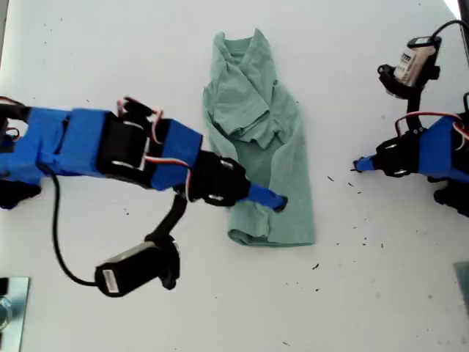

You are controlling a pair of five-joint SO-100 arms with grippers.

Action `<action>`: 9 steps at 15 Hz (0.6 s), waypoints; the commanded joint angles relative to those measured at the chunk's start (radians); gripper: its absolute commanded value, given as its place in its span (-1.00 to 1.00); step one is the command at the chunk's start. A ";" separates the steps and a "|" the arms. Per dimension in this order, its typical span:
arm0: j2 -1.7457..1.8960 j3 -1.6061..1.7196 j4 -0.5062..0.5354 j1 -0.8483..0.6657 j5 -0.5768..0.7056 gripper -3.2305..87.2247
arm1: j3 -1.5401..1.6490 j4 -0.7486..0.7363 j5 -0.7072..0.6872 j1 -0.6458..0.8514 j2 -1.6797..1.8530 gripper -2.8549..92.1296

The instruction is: Fold t shirt

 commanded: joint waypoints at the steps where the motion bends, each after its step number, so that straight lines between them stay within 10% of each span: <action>1: 0.284 0.152 0.100 -0.055 -0.029 -0.39 | 0.002 0.012 0.003 -0.011 0.003 -0.89; 5: 0.839 1.154 -0.121 -0.063 -0.126 -0.89 | 0.011 0.031 0.018 -0.011 0.038 -0.89; 9: 1.302 1.901 -0.367 0.015 -0.314 -0.93 | 0.077 0.141 0.143 -0.048 0.311 -0.89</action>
